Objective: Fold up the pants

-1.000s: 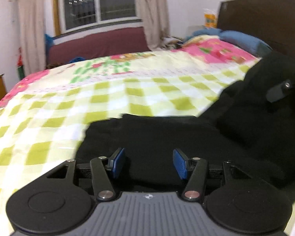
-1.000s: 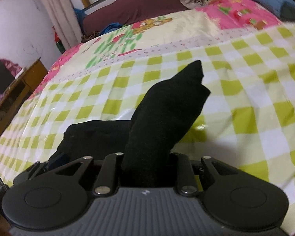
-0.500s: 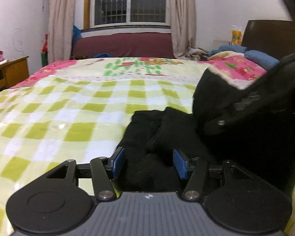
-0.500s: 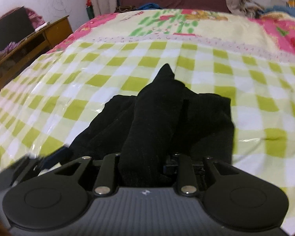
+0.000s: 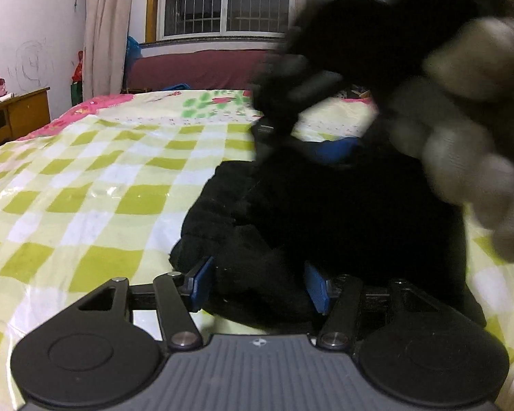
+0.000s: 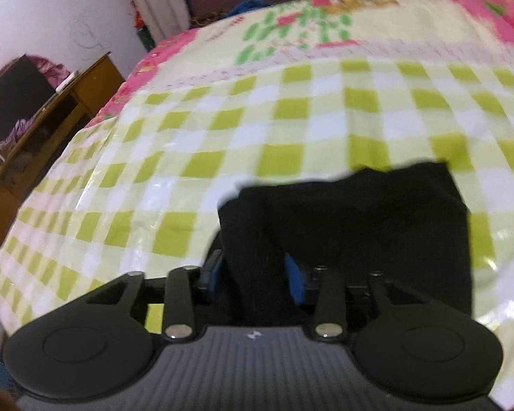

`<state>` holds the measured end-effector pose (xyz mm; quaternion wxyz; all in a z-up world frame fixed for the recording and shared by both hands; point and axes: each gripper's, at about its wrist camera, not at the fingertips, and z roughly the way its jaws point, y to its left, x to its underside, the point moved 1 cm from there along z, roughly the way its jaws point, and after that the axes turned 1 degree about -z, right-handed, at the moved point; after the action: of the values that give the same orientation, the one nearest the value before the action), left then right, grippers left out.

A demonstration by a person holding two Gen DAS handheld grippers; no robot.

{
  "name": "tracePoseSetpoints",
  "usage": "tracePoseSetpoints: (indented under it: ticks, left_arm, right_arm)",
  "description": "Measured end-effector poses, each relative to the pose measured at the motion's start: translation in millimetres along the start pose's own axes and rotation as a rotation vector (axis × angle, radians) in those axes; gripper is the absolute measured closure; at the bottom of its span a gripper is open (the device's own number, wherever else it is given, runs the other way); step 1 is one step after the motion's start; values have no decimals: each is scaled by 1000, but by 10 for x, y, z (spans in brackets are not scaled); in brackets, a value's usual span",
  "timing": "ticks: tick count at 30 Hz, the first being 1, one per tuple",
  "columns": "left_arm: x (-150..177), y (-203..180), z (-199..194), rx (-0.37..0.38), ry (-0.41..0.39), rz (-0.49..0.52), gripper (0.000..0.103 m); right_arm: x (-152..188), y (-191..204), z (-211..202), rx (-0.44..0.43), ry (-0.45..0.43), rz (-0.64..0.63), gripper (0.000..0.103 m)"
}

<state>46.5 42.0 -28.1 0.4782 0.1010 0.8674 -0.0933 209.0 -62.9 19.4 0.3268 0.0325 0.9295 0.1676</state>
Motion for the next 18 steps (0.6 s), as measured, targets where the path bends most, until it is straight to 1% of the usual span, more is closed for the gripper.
tracePoseSetpoints:
  ticks: [2,4,5,8,9,10,12,14,15,16,18]
  left_arm:
    - [-4,3,-11,3,-2,0,32]
    - [-1,41,-21,15,0,-16,32]
    - [4,60,-28,21,-1,-22,32]
    - [10,116,-91,37,0,-38,32]
    - [15,136,-122,37,5,-38,32]
    - [24,157,-152,37,9,-37,32]
    - [56,219,-250,39,15,-33,32]
    - [84,275,-353,33,19,-27,32]
    - [94,302,-404,27,22,-27,32]
    - [99,327,-452,25,26,-31,32]
    - [83,362,-537,36,30,-54,32]
  right_arm:
    - [-24,71,65,2,-1,1,68]
    - [-47,85,8,-48,-6,9,64]
    - [-55,88,-54,-78,-21,1,64]
    - [-104,12,-325,-235,-62,32,65]
    - [-119,-14,-410,-254,-81,28,65]
    - [-143,-33,-485,-244,-101,-1,64]
    - [-198,-56,-550,-153,-122,-116,62]
    - [-231,-100,-507,-55,-110,-201,58]
    - [-247,-123,-467,-27,-85,-219,58]
    - [-257,-135,-431,-28,-61,-222,58]
    - [-263,-110,-362,-69,-18,-212,56]
